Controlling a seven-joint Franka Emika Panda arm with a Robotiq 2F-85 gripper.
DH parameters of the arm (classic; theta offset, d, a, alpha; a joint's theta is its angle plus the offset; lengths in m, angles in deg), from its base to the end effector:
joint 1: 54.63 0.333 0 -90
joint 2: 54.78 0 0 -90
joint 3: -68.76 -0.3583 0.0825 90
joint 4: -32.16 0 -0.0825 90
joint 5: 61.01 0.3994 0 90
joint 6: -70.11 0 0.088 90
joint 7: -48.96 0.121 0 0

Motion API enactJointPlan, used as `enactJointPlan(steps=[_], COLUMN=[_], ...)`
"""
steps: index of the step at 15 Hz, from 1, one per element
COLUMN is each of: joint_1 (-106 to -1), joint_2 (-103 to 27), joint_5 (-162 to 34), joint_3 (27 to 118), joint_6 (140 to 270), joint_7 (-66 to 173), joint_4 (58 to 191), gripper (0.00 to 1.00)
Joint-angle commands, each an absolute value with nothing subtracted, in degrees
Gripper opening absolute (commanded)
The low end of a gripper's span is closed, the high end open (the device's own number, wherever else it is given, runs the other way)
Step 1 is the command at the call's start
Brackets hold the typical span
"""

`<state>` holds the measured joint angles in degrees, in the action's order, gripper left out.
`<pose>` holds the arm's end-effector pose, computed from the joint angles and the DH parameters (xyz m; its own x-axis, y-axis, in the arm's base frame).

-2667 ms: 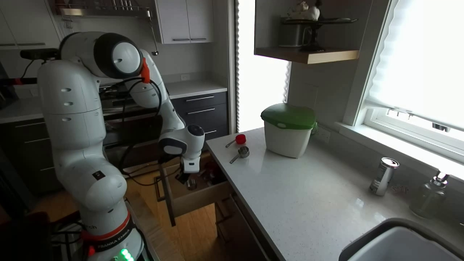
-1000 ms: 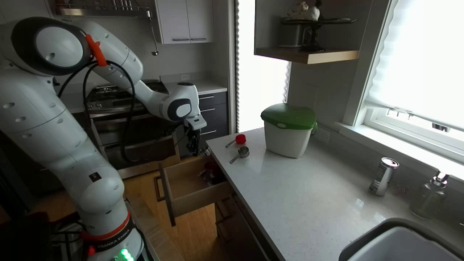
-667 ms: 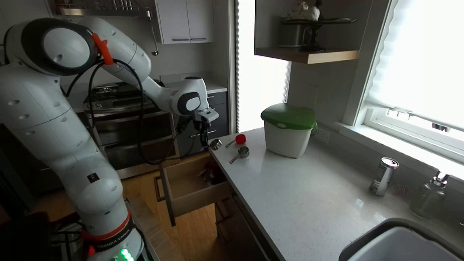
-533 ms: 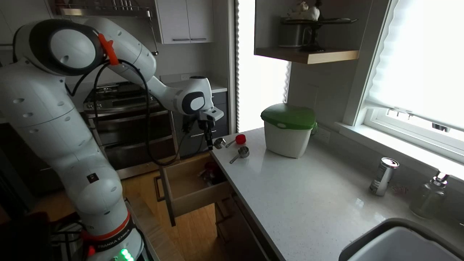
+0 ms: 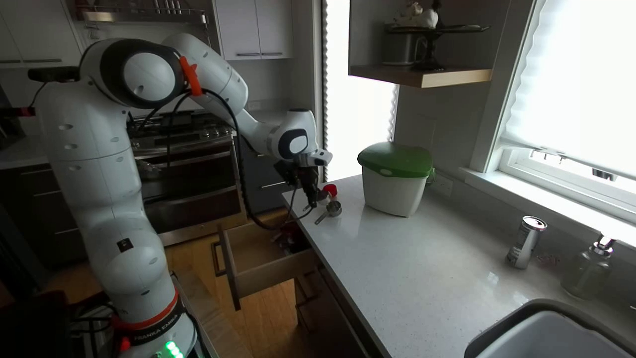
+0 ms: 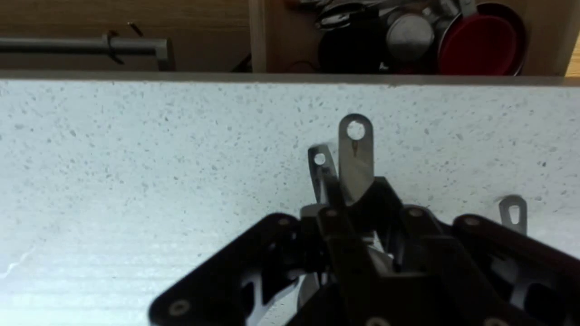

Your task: Pick up the metal item, then place it in the scoop

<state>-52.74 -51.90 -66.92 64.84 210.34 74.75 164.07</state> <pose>0.5384 0.0537 0.3519 0.9572 -0.2665 0.1134 -0.2706 -0.9624 0.0226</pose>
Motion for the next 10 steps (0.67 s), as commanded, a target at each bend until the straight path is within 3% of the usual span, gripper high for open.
enactJointPlan(steps=[1, 10], joint_1=[-52.0, -51.2], joint_2=[-46.8, -41.7], joint_5=[-69.4, -69.6], joint_3=[66.0, 67.7], joint_6=[209.5, 210.1], joint_7=[71.3, 67.7], joint_4=[159.3, 155.3], gripper=[0.05, 0.05])
